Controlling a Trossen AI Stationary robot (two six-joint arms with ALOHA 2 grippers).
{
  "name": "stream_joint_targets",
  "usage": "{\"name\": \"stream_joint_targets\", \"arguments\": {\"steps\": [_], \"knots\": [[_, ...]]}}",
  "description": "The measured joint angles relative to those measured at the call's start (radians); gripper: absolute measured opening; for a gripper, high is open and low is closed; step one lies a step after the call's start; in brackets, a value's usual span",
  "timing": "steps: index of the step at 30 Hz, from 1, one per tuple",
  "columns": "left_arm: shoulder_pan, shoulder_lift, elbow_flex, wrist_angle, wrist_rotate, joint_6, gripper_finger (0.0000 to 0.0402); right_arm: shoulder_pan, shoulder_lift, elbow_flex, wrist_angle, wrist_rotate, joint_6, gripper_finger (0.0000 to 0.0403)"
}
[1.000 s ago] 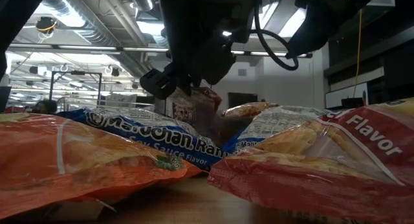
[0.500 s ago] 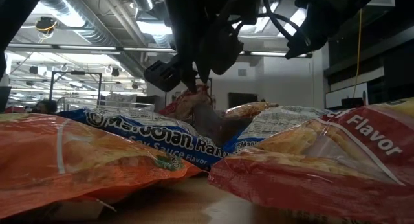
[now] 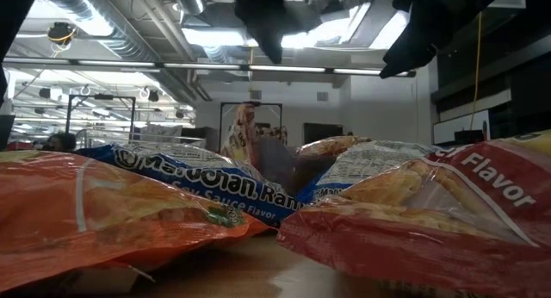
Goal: Sort Maruchan noodles
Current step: Put the red noodle pack into the black bin
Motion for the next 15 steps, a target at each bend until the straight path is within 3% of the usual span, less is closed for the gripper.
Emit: {"name": "stream_joint_targets", "arguments": {"steps": [3, 8, 15], "knots": [[0.012, -0.047, -0.016, 0.001, 0.071, -0.267, 0.0149, 0.0, 0.0, 0.0, 0.001, 0.0, 0.0, 0.0344], [0.017, -0.067, -0.052, 0.006, 0.054, -0.629, 0.0149, 0.0, 0.0, 0.0, -0.001, 0.0, 0.003, 0.0344], [0.03, -0.065, -0.141, 0.031, 0.062, -0.842, 0.0149, 0.0, 0.0, -0.002, -0.021, 0.0, 0.008, 0.0344]]}}
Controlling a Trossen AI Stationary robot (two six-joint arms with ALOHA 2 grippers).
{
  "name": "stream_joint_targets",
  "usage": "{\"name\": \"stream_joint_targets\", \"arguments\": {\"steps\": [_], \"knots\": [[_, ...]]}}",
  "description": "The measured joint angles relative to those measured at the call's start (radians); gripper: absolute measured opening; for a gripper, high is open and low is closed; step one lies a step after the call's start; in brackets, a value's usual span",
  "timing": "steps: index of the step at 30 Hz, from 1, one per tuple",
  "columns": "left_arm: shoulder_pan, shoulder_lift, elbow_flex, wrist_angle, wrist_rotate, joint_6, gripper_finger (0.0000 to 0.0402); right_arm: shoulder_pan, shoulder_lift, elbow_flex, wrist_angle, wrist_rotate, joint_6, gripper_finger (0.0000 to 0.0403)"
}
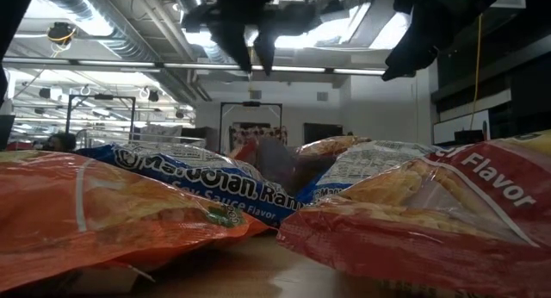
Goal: Sort Maruchan noodles
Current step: Put the red noodle pack into the black bin
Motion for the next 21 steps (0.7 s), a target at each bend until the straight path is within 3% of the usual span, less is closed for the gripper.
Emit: {"name": "stream_joint_targets", "arguments": {"steps": [3, 7, 15, 18, 21], "knots": [[0.024, -0.001, -0.041, 0.001, 0.038, -0.045, 0.0149, 0.0, 0.0, -0.011, -0.003, 0.0, 0.0, 0.0344], [0.069, -0.001, -0.1, 0.026, 0.197, -0.061, 0.0149, 0.0, 0.0, -0.026, -0.006, 0.0, 0.001, 0.0344], [0.139, -0.025, -0.118, 0.184, 0.436, 0.243, 0.0152, 0.0, 0.0, -0.029, -0.007, 0.0, 0.001, 0.0344], [0.152, -0.107, -0.105, 0.185, 0.52, 0.348, 0.0152, 0.0, 0.0, -0.029, -0.009, 0.0, 0.001, 0.0344], [0.164, -0.207, -0.105, 0.184, 0.533, 0.404, 0.0152, 0.0, 0.0, -0.029, -0.009, 0.0, -0.003, 0.0344]]}}
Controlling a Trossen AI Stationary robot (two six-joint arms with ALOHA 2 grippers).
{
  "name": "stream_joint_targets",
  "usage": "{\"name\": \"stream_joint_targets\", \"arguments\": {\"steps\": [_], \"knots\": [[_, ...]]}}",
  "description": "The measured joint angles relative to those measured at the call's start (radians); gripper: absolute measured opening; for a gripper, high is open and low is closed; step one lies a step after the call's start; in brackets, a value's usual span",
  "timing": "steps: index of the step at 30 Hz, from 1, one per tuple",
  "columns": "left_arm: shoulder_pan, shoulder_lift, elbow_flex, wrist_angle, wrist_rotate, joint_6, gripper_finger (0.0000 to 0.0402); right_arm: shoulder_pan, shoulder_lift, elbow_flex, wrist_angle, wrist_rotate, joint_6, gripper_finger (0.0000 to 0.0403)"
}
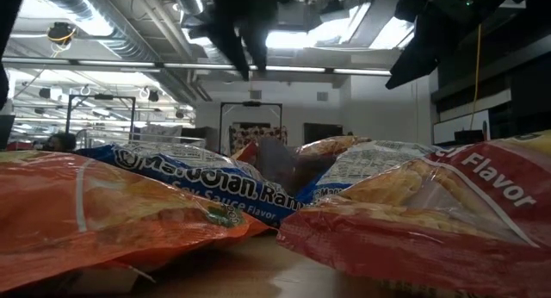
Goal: Sort Maruchan noodles
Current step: Put the red noodle pack into the black bin
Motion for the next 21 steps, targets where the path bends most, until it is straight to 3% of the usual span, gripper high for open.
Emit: {"name": "stream_joint_targets", "arguments": {"steps": [6, 12, 14, 16, 21], "knots": [[0.055, -0.257, -0.06, 0.196, -0.052, 0.109, 0.0153, 0.0, 0.0, 0.0, 0.008, 0.001, -0.002, 0.0344], [0.081, -0.423, -0.392, 0.712, 0.212, 0.347, 0.0153, 0.0, 0.0, 0.0, 0.008, 0.001, -0.003, 0.0344], [0.079, -0.442, -0.5, 0.812, 0.257, 0.417, 0.0153, 0.0, 0.0, 0.0, 0.008, 0.002, -0.003, 0.0344], [0.072, -0.446, -0.584, 0.829, 0.241, 0.45, 0.0153, 0.0, 0.0, 0.0, 0.008, 0.002, -0.003, 0.0344], [0.019, -0.434, -0.734, 0.843, 0.087, 0.448, 0.0153, 0.0, 0.0, 0.0, 0.008, 0.002, -0.003, 0.0344]]}}
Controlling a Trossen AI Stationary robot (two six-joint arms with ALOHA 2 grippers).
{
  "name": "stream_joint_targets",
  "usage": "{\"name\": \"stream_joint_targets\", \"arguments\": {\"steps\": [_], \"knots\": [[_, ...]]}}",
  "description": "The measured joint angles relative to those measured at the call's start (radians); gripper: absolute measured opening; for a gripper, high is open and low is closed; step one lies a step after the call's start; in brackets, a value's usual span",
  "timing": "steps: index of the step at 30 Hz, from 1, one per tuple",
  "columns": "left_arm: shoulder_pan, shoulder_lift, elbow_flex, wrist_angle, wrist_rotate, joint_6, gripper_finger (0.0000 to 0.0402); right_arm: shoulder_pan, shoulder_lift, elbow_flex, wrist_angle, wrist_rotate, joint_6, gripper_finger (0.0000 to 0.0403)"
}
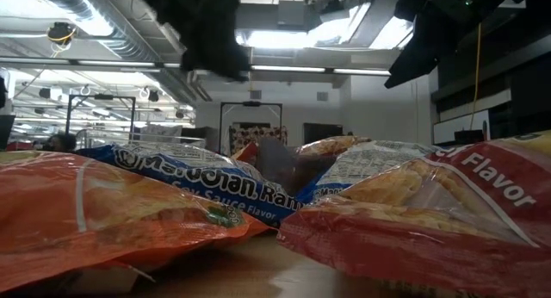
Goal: Sort Maruchan noodles
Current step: Put the red noodle pack into the black bin
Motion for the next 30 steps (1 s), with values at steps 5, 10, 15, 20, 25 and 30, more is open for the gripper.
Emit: {"name": "stream_joint_targets", "arguments": {"steps": [5, 10, 15, 20, 25, 30], "knots": [[-0.069, 0.008, -0.059, 0.007, -0.167, 0.074, 0.0153, 0.0, 0.0, 0.0, 0.008, 0.013, 0.0, 0.0344], [-0.128, 0.083, -0.066, 0.024, -0.268, 0.161, 0.0153, 0.0, 0.0, 0.0, 0.032, 0.025, 0.002, 0.0344], [-0.128, 0.153, -0.066, 0.103, -0.321, 0.036, 0.0153, -0.001, 0.028, -0.001, 0.181, 0.06, -0.005, 0.0344], [-0.116, 0.147, -0.066, 0.098, -0.337, -0.076, 0.0153, -0.065, 0.159, 0.019, 0.401, 0.025, -0.04, 0.0344], [-0.118, 0.1, -0.066, 0.093, -0.345, -0.082, 0.0153, -0.166, 0.38, 0.146, 0.475, -0.009, -0.02, 0.0344], [-0.12, 0.078, -0.066, 0.096, -0.349, -0.105, 0.0153, -0.243, 0.613, 0.324, 0.471, -0.083, 0.029, 0.0344]]}}
